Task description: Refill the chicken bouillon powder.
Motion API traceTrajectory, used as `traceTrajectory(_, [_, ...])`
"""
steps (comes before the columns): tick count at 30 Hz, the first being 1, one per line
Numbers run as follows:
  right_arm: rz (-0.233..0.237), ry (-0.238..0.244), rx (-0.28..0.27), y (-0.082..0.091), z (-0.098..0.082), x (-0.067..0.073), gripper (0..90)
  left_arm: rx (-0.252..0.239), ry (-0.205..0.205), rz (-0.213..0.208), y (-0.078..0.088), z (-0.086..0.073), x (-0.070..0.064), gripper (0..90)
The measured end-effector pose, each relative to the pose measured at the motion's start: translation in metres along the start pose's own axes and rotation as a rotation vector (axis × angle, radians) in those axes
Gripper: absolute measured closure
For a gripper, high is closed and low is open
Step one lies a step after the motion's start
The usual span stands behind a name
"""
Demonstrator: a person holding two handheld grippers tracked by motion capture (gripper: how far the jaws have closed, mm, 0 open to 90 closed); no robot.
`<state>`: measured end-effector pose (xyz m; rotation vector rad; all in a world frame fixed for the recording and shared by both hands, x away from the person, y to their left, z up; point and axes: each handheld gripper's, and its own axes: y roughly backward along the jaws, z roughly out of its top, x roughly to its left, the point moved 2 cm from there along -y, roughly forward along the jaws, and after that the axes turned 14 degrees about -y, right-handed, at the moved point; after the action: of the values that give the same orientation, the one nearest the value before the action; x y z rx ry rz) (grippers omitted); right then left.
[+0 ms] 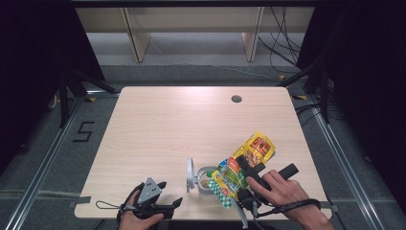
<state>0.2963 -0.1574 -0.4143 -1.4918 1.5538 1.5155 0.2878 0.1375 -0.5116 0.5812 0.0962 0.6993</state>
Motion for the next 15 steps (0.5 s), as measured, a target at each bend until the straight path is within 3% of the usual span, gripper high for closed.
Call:
traceTrajectory(2, [0.005,0.002,-0.003,0.0005,0.0018,0.0018,53.1,0.003,-0.016,-0.002,0.0009,-0.0003,0.0008,20.3])
traceTrajectory(5, [-0.016,0.018,0.011,0.0003,0.0046,0.0017,53.2,-0.004,0.004,0.000,-0.0001,0.0000,0.0001,20.3])
traceTrajectory(6, [-0.011,0.033,0.014,-0.0004,0.0055,0.0027,53.2,0.014,-0.017,-0.002,0.0010,-0.0007,0.0013,20.3])
traceTrajectory(8, [0.002,0.035,-0.010,-0.0005,0.0055,0.0028,53.2,0.002,-0.011,-0.002,0.0006,-0.0002,0.0003,20.3])
traceTrajectory(9, [0.010,0.010,0.007,0.0012,0.0055,0.0046,53.2,0.006,-0.013,-0.002,0.0011,0.0000,0.0009,20.3])
traceTrajectory(10, [-0.007,0.028,0.002,0.0004,0.0068,0.0033,53.2,0.004,-0.008,0.000,0.0008,0.0001,0.0009,20.3])
traceTrajectory(13, [0.000,-0.012,-0.003,0.0013,0.0061,0.0039,53.2,0.000,-0.003,-0.001,0.0002,-0.0004,0.0001,20.3])
traceTrajectory(15, [-0.003,0.024,-0.003,-0.0007,0.0057,0.0037,53.2,0.007,-0.010,-0.001,0.0011,-0.0001,0.0011,20.3])
